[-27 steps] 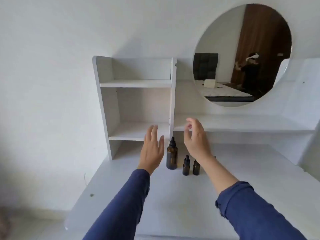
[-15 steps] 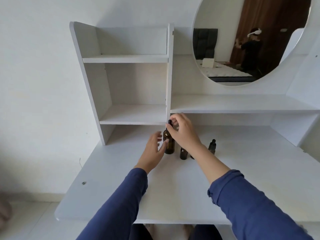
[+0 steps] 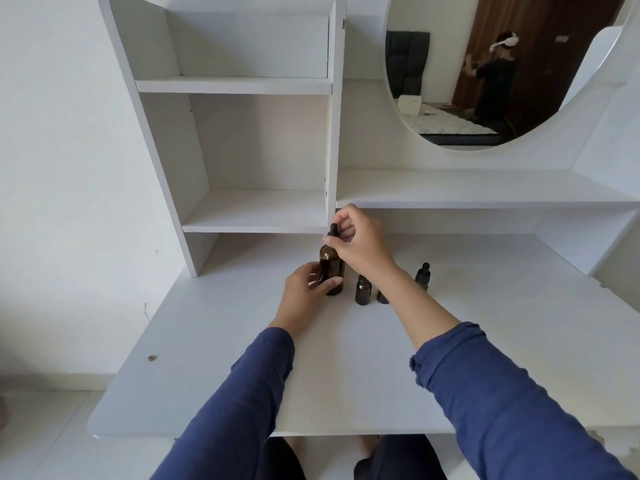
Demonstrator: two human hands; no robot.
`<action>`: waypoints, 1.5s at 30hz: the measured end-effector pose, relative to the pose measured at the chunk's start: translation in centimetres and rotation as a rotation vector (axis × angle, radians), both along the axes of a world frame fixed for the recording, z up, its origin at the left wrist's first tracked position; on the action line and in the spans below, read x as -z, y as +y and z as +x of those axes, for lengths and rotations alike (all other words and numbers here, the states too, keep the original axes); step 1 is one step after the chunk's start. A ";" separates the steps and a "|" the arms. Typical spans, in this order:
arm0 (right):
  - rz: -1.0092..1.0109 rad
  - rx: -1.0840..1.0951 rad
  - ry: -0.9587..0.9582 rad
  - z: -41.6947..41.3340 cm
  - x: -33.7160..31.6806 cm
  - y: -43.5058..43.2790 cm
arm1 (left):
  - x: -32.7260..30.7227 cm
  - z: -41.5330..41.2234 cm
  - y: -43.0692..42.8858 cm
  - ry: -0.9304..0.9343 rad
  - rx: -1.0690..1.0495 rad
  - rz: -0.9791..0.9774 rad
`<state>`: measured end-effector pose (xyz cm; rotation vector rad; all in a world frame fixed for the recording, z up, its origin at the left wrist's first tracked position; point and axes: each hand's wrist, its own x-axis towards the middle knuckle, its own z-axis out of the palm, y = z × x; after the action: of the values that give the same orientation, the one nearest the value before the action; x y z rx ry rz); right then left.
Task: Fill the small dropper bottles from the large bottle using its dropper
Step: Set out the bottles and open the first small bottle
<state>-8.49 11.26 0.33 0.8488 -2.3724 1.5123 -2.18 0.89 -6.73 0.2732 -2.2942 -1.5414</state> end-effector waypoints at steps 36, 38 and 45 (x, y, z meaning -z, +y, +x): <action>0.140 0.084 -0.032 0.7 -3.2 0.2 | 0.9 0.3 -0.2 0.007 0.023 0.024; 0.158 0.128 0.009 1.1 -3.5 0.1 | 0.9 0.4 -0.2 0.012 0.024 0.042; 0.227 0.119 0.014 1.1 -3.8 -0.2 | 0.9 0.4 -0.2 0.017 0.022 0.051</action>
<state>-7.41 11.08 4.09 0.7445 -2.5686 1.2064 -1.80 0.70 -7.61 0.2488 -2.2543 -1.6088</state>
